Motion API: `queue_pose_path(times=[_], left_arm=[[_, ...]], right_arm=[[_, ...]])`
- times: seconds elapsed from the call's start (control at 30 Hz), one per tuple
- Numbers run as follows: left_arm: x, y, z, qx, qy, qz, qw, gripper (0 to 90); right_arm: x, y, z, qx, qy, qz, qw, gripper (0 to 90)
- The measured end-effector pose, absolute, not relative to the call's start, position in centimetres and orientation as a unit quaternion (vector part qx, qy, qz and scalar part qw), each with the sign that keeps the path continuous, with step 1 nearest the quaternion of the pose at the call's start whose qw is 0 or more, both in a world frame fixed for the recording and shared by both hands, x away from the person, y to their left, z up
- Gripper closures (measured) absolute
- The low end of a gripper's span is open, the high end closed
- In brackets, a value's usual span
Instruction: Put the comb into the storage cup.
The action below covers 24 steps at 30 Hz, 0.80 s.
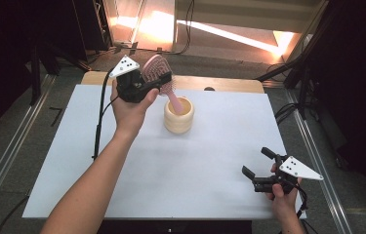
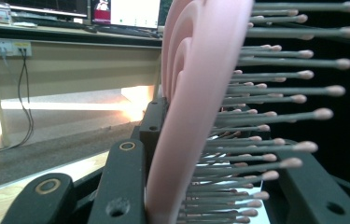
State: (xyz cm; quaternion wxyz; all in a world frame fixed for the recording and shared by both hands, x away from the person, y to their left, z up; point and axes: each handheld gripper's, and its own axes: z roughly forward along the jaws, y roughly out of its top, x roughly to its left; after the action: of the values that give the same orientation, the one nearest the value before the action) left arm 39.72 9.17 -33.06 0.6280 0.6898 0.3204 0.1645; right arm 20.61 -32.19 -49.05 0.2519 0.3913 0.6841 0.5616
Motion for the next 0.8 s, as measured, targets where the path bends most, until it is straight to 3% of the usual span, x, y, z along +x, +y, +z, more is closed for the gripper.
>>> queue_pose_path(times=[0.8], left_arm=[[41.4,8.3,-34.5,0.694,0.333,0.174,0.614,63.5]], right_arm=[[20.6,-32.3,-49.1,0.393,0.684,0.561,0.252,0.0]])
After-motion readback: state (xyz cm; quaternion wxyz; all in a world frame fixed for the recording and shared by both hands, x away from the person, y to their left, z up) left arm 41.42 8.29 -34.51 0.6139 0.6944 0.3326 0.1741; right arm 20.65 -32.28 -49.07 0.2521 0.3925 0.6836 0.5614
